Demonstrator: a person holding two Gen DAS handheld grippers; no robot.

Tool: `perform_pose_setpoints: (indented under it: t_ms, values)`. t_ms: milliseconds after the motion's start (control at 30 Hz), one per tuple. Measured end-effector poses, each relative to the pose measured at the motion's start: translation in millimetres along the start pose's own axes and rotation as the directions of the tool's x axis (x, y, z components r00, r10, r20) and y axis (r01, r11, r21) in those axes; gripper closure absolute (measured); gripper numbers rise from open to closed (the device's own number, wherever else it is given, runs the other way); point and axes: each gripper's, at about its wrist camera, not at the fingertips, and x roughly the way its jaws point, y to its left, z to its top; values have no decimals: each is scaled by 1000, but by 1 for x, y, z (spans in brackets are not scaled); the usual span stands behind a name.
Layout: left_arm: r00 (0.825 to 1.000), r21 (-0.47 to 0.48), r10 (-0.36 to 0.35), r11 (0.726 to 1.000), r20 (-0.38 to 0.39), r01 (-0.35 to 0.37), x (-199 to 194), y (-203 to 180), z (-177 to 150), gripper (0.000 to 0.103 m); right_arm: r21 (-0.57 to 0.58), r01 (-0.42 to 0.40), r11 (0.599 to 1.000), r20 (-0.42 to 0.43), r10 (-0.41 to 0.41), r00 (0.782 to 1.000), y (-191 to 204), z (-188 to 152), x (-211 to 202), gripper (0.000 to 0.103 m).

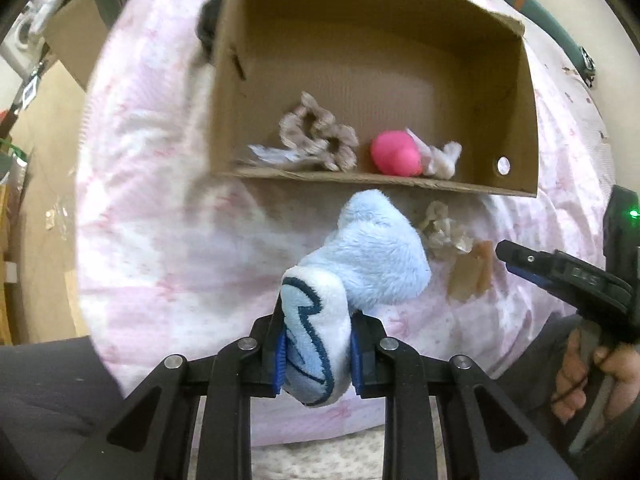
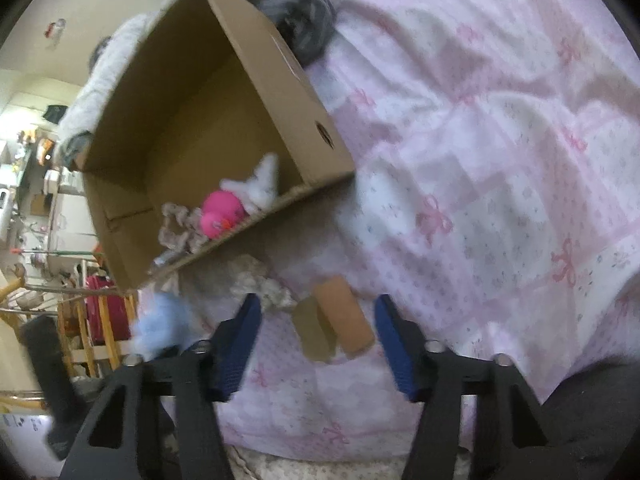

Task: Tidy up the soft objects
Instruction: 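Grasp the light blue fuzzy sock with the left gripper while the right gripper grasps a beige cone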

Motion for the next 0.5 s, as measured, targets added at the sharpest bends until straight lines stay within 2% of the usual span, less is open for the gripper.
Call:
perform_pose_setpoints:
  t_ms: [67, 100, 167, 333, 400, 467, 500]
  values:
    - [1000, -3, 4, 1000, 19, -4, -1, 9, 4, 81, -10, 35, 999, -6, -35, 999, 2, 0, 6, 51]
    - [999, -5, 16, 1000, 28, -16, 2, 13, 2, 81, -12, 46, 999, -11, -46, 999, 3, 1, 8, 59]
    - [1000, -31, 15, 999, 23, -14, 10, 17, 3, 81, -6, 65, 998, -26, -65, 998, 3, 2, 15, 65]
    - [1000, -71, -27, 997, 14, 28, 21, 25, 5, 81, -26, 122, 992, -57, -123, 991, 8, 5, 35, 67]
    - [999, -67, -36, 997, 21, 37, 21, 23, 5, 81, -52, 137, 989, -67, -140, 988, 12, 3, 40, 82]
    - [999, -72, -38, 997, 27, 40, 19, 24, 5, 81, -80, 148, 986, -59, -153, 986, 18, 1, 41, 93]
    - [999, -79, -41, 996, 26, 43, 19, 25, 5, 81, -84, 138, 987, -56, -143, 988, 22, -2, 41, 94]
